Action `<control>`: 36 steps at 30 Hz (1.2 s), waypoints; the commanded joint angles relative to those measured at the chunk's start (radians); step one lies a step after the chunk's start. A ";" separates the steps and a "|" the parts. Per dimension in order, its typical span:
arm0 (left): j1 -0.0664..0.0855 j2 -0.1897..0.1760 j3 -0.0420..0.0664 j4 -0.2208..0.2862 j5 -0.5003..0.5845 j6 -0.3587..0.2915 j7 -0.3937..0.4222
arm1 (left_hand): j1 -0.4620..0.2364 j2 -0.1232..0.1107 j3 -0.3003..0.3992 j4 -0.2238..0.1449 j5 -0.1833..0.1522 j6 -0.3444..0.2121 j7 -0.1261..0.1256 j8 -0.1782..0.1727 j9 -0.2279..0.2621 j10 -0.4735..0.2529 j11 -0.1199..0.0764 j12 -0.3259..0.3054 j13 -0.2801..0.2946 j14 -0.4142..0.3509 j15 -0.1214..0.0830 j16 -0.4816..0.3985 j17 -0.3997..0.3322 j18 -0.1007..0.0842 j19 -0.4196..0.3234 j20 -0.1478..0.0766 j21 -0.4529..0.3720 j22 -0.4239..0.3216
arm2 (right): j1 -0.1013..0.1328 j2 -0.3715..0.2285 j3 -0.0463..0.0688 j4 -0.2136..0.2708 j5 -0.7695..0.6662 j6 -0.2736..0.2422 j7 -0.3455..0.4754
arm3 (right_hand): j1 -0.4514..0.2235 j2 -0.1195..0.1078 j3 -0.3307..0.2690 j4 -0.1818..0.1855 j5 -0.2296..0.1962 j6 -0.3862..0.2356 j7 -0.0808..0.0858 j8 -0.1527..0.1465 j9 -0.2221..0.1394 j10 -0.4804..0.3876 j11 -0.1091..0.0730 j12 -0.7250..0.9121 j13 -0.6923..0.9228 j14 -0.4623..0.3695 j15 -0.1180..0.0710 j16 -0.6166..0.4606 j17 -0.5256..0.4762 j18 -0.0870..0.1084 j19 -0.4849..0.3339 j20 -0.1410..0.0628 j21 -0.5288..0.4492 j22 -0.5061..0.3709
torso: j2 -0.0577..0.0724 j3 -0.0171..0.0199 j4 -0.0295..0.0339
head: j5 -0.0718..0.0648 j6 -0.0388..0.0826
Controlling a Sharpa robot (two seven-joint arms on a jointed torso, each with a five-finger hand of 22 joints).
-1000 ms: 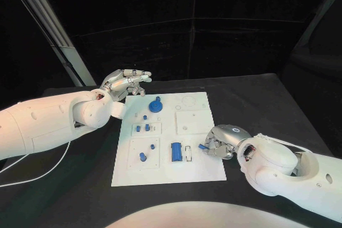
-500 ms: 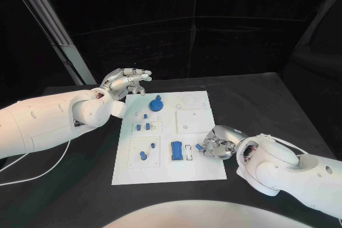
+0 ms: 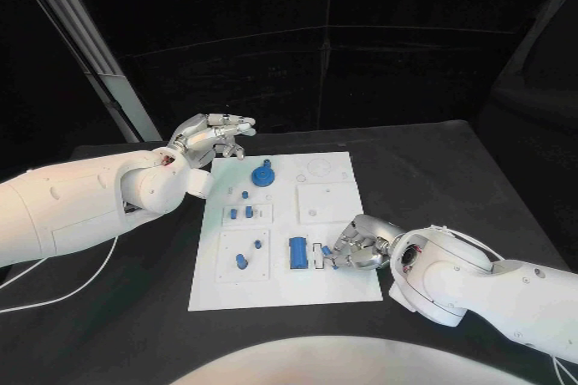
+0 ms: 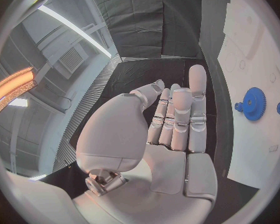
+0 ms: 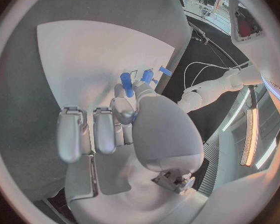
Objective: Assemble the parts on the task board
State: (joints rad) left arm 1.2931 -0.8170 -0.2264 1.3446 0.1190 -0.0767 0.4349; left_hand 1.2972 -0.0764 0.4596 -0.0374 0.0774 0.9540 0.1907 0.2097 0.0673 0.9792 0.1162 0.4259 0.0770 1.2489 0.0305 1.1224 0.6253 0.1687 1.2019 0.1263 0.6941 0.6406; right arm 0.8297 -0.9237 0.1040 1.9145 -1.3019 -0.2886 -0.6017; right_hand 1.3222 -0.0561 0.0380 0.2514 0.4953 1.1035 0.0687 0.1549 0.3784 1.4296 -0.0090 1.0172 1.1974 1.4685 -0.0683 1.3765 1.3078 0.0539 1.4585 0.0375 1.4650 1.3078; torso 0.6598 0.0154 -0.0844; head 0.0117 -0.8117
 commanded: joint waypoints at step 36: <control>0.002 0.002 0.001 0.004 -0.007 0.013 0.000 | 0.004 0.010 -0.006 0.000 0.000 -0.004 -0.001 0.002 0.001 -0.009 -0.001 0.003 -0.001 -0.006 -0.003 0.001 -0.001 0.015 0.005 0.000 -0.006 -0.001 | 0.001 0.056 0.000 -0.039 -0.013 0.012 -0.001 | -0.066 0.010 -0.023 0.036 0.019 0.025 -0.007 0.016 0.013 0.009 -0.007 0.002 0.001 0.055 -0.011 0.006 0.009 -0.011 0.007 -0.004 0.005 0.095 | -0.001 0.0000 0.0004 | 0.006 -0.004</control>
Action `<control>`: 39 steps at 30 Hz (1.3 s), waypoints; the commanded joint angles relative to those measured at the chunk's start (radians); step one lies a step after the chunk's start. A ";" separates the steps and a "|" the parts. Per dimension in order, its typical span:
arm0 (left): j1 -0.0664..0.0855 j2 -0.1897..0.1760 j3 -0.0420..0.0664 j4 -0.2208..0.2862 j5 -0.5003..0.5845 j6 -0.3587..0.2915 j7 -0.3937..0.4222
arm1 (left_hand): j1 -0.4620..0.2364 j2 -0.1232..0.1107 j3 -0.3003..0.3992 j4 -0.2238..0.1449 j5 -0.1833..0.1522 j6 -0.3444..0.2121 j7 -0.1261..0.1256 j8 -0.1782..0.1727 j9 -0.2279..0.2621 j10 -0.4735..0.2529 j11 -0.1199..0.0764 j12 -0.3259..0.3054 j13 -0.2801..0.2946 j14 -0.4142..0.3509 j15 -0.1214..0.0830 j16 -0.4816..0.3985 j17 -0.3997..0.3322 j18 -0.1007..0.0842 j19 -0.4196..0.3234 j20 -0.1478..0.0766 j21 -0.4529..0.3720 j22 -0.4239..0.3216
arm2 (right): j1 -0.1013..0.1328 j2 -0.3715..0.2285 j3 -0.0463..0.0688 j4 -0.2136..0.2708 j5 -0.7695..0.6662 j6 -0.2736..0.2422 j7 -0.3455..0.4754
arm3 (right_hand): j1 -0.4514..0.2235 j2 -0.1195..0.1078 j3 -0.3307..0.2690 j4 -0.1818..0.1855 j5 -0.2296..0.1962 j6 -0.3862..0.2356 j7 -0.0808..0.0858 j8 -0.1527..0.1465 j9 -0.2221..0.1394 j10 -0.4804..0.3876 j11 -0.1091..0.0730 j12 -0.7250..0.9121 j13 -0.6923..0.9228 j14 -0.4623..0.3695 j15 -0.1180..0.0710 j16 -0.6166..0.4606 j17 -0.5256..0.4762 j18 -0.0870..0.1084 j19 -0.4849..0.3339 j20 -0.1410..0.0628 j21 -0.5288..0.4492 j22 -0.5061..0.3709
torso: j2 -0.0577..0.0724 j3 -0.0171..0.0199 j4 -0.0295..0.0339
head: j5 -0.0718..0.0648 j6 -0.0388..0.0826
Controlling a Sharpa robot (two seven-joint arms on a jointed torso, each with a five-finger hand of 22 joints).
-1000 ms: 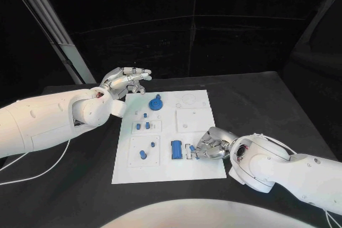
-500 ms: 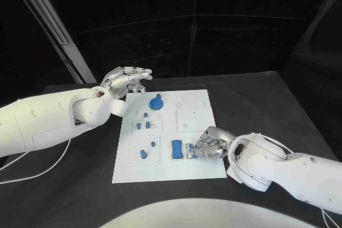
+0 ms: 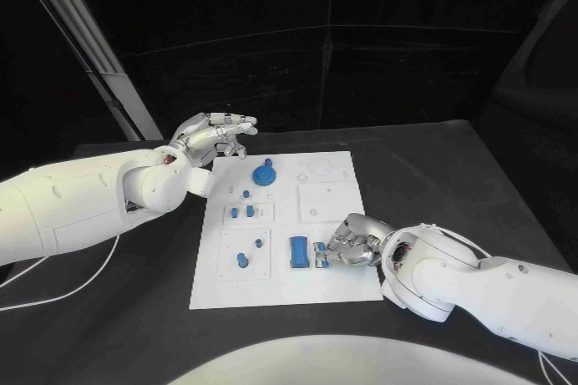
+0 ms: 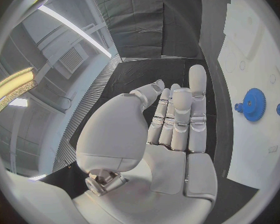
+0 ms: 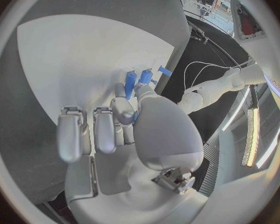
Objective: Assemble the parts on the task board
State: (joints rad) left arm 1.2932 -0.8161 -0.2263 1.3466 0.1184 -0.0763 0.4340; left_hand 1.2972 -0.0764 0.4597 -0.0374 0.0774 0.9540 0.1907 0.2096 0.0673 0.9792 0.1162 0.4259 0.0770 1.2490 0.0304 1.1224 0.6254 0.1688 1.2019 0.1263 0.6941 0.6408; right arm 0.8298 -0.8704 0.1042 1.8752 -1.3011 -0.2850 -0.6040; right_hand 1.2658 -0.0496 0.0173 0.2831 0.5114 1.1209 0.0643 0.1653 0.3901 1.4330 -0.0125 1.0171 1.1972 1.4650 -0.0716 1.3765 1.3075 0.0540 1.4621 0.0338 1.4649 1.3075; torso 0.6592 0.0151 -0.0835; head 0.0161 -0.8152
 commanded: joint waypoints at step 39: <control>0.001 0.001 0.001 -0.005 -0.010 0.013 0.002 | 0.004 0.010 -0.006 0.000 0.000 -0.004 -0.001 0.003 0.001 -0.009 -0.001 0.003 -0.001 -0.006 -0.003 0.001 -0.001 0.015 0.005 0.000 -0.006 -0.002 | 0.001 -0.049 0.000 0.002 0.034 -0.059 0.153 | -0.011 0.035 -0.161 -0.029 -0.291 -0.090 0.029 -0.032 0.014 -0.058 0.023 -0.146 -0.082 0.033 0.012 -0.080 -0.091 0.012 -0.062 0.015 -0.060 0.001 | -0.005 0.0001 -0.0022 | 0.008 0.007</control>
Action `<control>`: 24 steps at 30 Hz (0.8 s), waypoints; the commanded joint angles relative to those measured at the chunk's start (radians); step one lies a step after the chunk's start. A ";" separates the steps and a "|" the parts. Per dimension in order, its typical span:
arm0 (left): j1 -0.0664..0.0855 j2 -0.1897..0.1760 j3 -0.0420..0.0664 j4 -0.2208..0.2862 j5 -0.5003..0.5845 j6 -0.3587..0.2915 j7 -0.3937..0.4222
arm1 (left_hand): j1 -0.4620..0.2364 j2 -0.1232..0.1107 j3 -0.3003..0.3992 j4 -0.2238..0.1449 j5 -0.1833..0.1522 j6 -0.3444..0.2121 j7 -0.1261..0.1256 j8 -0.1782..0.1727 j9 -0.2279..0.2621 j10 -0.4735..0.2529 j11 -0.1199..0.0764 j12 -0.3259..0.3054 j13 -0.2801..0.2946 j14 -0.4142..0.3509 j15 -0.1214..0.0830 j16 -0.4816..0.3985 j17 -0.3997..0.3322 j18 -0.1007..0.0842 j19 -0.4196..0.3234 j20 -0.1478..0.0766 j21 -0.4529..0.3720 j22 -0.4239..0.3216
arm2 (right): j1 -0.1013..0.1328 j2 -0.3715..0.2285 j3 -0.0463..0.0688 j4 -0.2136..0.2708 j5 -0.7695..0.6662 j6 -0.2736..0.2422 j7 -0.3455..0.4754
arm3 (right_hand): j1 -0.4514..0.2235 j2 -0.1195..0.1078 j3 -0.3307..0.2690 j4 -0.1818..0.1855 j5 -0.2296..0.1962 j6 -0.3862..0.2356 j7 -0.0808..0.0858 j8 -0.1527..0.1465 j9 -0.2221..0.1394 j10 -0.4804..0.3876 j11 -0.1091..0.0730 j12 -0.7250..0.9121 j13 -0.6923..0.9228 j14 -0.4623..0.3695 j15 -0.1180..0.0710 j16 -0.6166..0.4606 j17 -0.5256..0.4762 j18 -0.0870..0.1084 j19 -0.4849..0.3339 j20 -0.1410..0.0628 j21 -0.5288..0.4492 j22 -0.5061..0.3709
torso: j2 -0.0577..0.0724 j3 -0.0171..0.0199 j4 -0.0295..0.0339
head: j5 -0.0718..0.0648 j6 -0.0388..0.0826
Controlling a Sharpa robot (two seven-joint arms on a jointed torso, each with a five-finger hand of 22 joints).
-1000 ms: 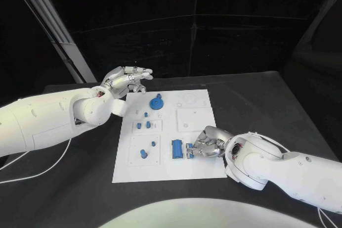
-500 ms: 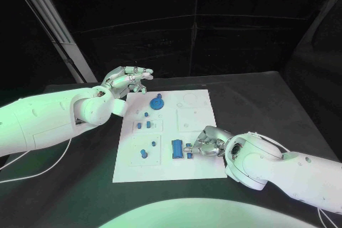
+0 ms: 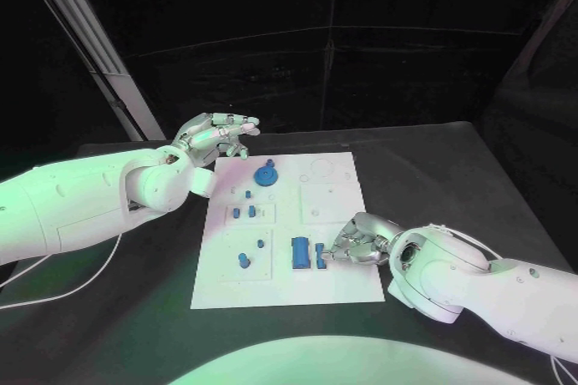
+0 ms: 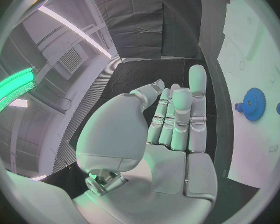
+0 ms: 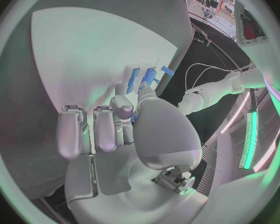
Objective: Assemble the parts on the task board
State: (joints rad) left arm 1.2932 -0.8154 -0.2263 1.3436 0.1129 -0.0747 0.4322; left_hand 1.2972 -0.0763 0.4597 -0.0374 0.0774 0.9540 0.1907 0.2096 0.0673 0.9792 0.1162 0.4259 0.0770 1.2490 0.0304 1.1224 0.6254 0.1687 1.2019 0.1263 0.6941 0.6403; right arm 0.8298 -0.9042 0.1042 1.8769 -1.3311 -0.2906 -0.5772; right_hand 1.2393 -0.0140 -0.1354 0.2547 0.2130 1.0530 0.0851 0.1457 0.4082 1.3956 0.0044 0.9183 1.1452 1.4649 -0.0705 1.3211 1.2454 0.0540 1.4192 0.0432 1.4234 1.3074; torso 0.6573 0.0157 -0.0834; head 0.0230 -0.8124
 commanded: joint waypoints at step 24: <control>-0.052 0.082 0.001 -0.137 0.108 0.038 0.096 | -0.021 0.019 -0.147 0.038 0.000 -0.020 0.004 -0.012 -0.002 -0.002 0.035 -0.125 -0.015 -0.285 0.083 -0.702 -0.421 0.014 -0.339 0.099 -0.448 -0.302 | 0.046 0.144 0.084 -0.516 1.055 0.007 0.989 | 0.230 0.088 -0.088 -0.159 -0.043 -0.160 0.111 -0.082 -0.209 -0.354 0.160 -0.851 -0.990 -0.386 0.202 -1.254 -1.081 0.129 -0.507 0.199 -1.184 -1.058 | -0.090 -0.0340 -0.0256 | 0.004 0.128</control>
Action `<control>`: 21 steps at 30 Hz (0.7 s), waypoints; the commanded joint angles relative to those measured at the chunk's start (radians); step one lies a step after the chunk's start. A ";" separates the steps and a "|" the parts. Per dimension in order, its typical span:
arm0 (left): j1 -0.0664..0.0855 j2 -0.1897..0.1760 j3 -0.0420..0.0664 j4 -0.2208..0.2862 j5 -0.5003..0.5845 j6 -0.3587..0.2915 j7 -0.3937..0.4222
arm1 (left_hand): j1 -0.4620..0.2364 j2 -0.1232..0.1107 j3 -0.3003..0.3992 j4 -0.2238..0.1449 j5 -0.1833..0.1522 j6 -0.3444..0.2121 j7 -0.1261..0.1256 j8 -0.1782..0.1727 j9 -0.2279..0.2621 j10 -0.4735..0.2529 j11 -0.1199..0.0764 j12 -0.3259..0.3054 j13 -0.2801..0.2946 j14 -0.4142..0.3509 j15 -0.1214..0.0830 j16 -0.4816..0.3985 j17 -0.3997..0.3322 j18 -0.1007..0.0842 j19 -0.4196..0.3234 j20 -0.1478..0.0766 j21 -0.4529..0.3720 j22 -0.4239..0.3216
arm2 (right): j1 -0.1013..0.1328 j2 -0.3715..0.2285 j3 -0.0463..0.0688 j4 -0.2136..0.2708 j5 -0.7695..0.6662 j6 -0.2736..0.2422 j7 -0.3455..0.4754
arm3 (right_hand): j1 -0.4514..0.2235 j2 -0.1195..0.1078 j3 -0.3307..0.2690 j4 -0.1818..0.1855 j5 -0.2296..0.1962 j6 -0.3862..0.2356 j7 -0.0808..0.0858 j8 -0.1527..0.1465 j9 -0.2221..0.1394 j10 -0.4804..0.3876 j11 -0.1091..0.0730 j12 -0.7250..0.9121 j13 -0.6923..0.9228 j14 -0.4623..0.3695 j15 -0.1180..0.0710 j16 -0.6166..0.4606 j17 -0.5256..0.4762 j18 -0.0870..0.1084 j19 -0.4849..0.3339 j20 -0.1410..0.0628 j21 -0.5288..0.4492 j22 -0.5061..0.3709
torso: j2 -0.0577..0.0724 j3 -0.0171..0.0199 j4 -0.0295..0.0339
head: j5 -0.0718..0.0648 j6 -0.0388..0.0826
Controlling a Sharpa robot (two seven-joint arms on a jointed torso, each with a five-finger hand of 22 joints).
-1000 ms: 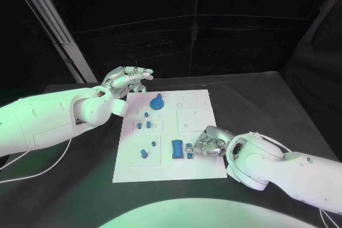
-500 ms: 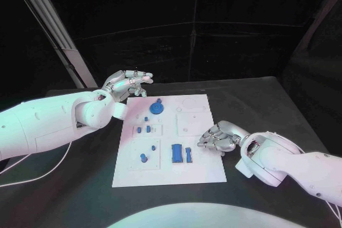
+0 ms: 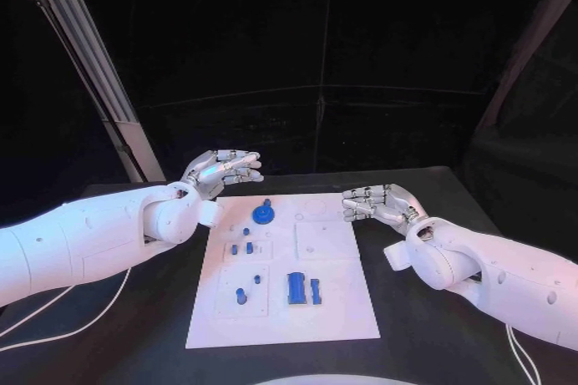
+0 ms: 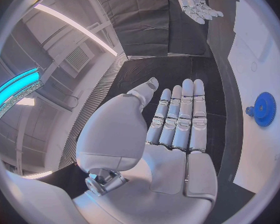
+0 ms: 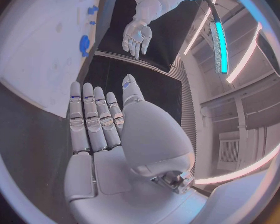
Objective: Assemble the parts on the task board
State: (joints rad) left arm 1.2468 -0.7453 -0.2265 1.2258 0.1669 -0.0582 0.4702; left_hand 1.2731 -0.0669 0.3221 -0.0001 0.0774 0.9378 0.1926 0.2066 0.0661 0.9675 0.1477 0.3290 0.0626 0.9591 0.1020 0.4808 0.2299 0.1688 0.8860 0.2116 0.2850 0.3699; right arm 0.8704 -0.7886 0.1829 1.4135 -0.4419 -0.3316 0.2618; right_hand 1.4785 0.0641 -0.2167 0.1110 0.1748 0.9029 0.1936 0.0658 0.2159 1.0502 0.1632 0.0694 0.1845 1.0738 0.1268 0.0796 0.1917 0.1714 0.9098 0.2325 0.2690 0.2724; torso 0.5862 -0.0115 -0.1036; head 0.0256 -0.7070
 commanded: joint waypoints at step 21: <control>-0.062 0.058 0.022 -0.059 0.044 -0.072 0.054 | -0.579 0.067 -0.179 0.000 -0.077 -0.438 -0.088 -0.126 -0.066 -0.434 -0.060 -0.233 -0.063 -0.438 -0.026 -0.365 -0.230 -0.066 -0.447 -0.072 -0.206 -0.247 | 0.042 0.139 -0.012 -0.198 0.212 0.001 0.165 | -0.736 -0.064 0.074 -0.111 -0.090 -0.428 -0.081 -0.066 -0.216 -0.511 -0.061 -0.069 -0.185 -0.529 -0.038 -0.080 -0.192 -0.069 -0.446 -0.081 -0.269 -0.272 | -0.034 0.0013 0.0288 | -0.005 0.072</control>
State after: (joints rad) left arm 1.1848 -0.6850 -0.2058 1.1587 0.2298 -0.0847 0.5221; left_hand 0.9408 -0.0097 0.1941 -0.0014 0.0230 0.6779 0.1414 0.1091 0.0186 0.7228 0.1194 0.1311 0.0177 0.7064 0.1035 0.1569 0.0593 0.1464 0.5950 0.1894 0.1076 0.1668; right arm 0.9063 -0.6496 0.1695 1.2027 -0.2535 -0.2832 0.4133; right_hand 1.0097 0.0556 -0.1953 0.0083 0.1149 0.6459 0.1523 0.0193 0.0378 0.7328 0.1395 0.0192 0.0183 0.7412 0.1213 0.0200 0.0182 0.1467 0.6302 0.2059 0.0199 0.0762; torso 0.5546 -0.0128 -0.0941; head 0.0241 -0.6402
